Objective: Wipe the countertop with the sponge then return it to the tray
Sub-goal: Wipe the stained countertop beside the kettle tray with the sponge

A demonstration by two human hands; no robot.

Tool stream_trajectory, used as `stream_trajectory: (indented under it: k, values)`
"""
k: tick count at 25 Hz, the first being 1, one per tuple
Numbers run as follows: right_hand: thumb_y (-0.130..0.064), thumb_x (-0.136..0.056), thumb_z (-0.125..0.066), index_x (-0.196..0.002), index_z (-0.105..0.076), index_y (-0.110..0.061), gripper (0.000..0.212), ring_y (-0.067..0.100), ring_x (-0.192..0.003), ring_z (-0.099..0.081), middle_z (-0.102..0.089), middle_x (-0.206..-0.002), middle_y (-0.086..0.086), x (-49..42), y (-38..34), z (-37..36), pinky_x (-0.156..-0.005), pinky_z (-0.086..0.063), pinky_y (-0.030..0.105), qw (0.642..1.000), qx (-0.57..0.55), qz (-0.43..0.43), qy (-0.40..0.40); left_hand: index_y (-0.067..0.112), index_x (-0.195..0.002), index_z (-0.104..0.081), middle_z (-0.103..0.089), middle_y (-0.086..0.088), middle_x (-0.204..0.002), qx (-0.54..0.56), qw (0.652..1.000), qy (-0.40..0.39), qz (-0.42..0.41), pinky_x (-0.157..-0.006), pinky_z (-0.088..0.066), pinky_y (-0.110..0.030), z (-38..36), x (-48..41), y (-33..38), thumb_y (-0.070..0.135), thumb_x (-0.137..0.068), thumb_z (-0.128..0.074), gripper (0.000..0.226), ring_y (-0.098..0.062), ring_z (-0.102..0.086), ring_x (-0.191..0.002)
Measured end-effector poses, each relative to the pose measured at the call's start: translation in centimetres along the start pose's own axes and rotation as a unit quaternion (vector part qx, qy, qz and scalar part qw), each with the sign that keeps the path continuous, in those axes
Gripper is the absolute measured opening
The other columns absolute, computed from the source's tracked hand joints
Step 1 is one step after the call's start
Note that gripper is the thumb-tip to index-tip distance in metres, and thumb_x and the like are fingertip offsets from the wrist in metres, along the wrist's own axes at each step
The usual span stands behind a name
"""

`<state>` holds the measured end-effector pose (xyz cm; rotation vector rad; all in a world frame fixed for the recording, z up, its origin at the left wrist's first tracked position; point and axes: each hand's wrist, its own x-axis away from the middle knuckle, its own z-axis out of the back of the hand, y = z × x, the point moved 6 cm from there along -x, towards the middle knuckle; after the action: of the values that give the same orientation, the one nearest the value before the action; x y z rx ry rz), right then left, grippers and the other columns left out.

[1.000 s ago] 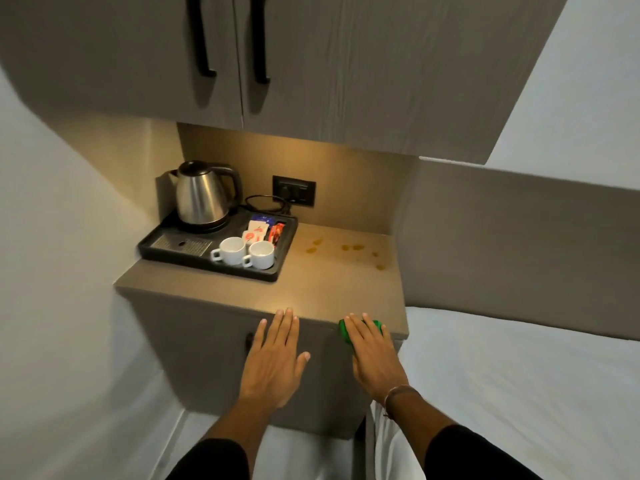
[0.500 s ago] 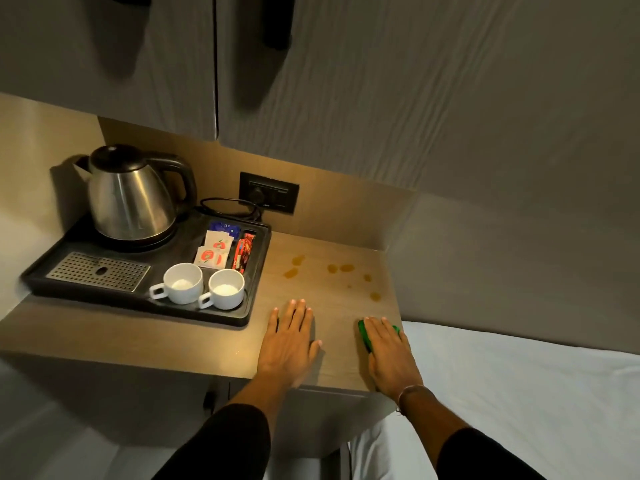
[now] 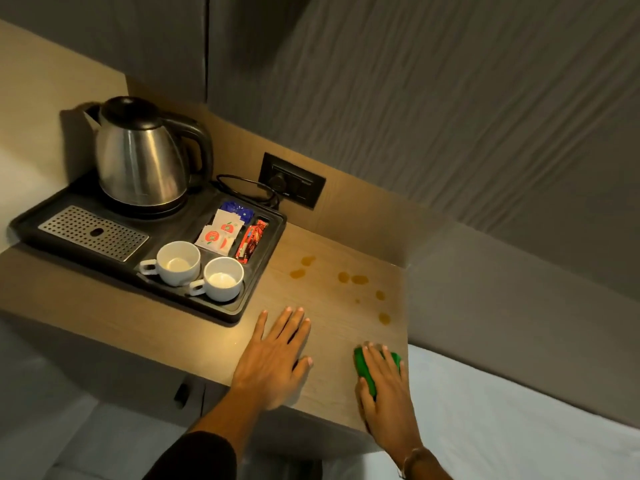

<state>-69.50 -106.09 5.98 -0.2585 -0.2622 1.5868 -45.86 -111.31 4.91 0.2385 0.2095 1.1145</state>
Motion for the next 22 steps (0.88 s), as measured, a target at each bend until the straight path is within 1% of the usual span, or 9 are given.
stream_trajectory:
  k: [2,5,7,9,11,14,16,20,22]
  values:
    - [-0.031,-0.107,-0.045,-0.158,-0.024,-0.037,0.056,0.019,-0.159,-0.016,-0.027,-0.167,-0.010,-2.3,1.6,1.4,-0.130,-0.009,0.048,1.000,-0.019,0.019,0.016,0.024,-0.165,-0.002,0.002,-0.002,-0.176,0.005,1.000,0.014,0.001,-0.127,0.000,-0.062,-0.4,-0.2,-0.3,0.062,-0.106,-0.019,0.072,-0.023,0.011,-0.159]
    - [-0.018,-0.107,-0.051,-0.156,-0.040,-0.019,0.051,0.026,-0.157,-0.025,-0.040,-0.164,0.004,-8.2,2.0,2.7,-0.129,-0.010,0.050,0.996,-0.059,-0.049,0.053,0.026,-0.165,-0.008,-0.004,-0.001,-0.176,0.009,0.999,0.039,-0.001,-0.127,0.002,-0.059,-0.9,-0.4,-0.5,0.064,-0.106,-0.022,0.072,-0.021,0.007,-0.159]
    - [-0.024,-0.108,-0.050,-0.158,-0.038,-0.024,0.052,0.020,-0.158,-0.020,-0.036,-0.166,-0.001,-8.5,0.9,1.4,-0.130,-0.009,0.050,0.998,-0.049,0.007,0.031,0.027,-0.165,-0.010,-0.006,0.000,-0.176,0.008,0.999,0.038,-0.001,-0.127,0.006,-0.056,-1.1,-0.4,-0.5,0.065,-0.106,-0.024,0.071,-0.021,0.005,-0.159]
    - [-0.039,-0.109,-0.041,-0.160,-0.027,-0.041,0.053,0.011,-0.159,-0.010,-0.026,-0.170,-0.012,-6.2,1.7,0.7,-0.130,-0.008,0.048,0.993,-0.022,0.112,-0.011,0.027,-0.165,-0.013,-0.010,0.000,-0.175,0.010,0.999,0.045,0.006,-0.125,0.008,-0.054,-1.0,-0.3,-0.6,0.065,-0.106,-0.026,0.071,-0.021,0.002,-0.159]
    - [-0.039,-0.109,-0.042,-0.158,-0.028,-0.045,0.052,0.015,-0.160,-0.011,-0.025,-0.170,-0.013,-6.7,3.9,1.9,-0.129,-0.012,0.051,0.989,-0.011,0.147,-0.017,0.027,-0.164,-0.014,-0.011,0.000,-0.176,0.014,0.999,0.047,0.009,-0.126,0.009,-0.052,-0.7,-0.4,-0.5,0.063,-0.106,-0.027,0.070,-0.021,0.001,-0.160]
    - [-0.015,-0.107,-0.051,-0.157,-0.039,-0.021,0.051,0.028,-0.157,-0.021,-0.036,-0.166,0.006,-13.5,3.9,3.7,-0.128,-0.015,0.055,0.998,-0.053,0.043,0.012,0.027,-0.165,-0.010,-0.003,0.002,-0.176,0.020,0.999,0.043,0.008,-0.125,0.010,-0.055,-0.8,-0.3,-0.4,0.062,-0.106,-0.024,0.070,-0.019,0.008,-0.159]
    - [-0.013,-0.106,-0.053,-0.155,-0.042,-0.014,0.051,0.030,-0.156,-0.024,-0.040,-0.164,0.010,-15.2,1.3,2.8,-0.128,-0.015,0.055,0.998,-0.065,0.020,0.014,0.028,-0.165,-0.009,0.000,0.003,-0.176,0.025,0.999,0.044,0.009,-0.125,0.012,-0.054,-0.9,-0.4,-0.5,0.063,-0.106,-0.024,0.070,-0.017,0.011,-0.159]
    - [-0.041,-0.110,-0.037,-0.160,-0.029,-0.038,0.051,0.012,-0.160,-0.011,-0.024,-0.171,-0.012,-10.2,2.6,1.1,-0.130,-0.006,0.044,0.974,-0.012,0.222,-0.045,0.029,-0.164,-0.010,-0.002,0.004,-0.176,0.032,0.998,0.045,0.011,-0.123,0.014,-0.053,-1.2,-0.5,-0.6,0.064,-0.105,-0.025,0.071,-0.015,0.011,-0.159]
    - [-0.033,-0.109,-0.044,-0.158,-0.033,-0.036,0.051,0.016,-0.159,-0.013,-0.027,-0.170,-0.009,-12.8,4.4,2.3,-0.129,-0.014,0.051,0.981,-0.022,0.191,-0.038,0.029,-0.164,-0.009,-0.001,0.005,-0.176,0.033,0.999,0.037,0.011,-0.125,0.014,-0.053,-1.2,-0.6,-0.7,0.065,-0.105,-0.025,0.071,-0.015,0.011,-0.159]
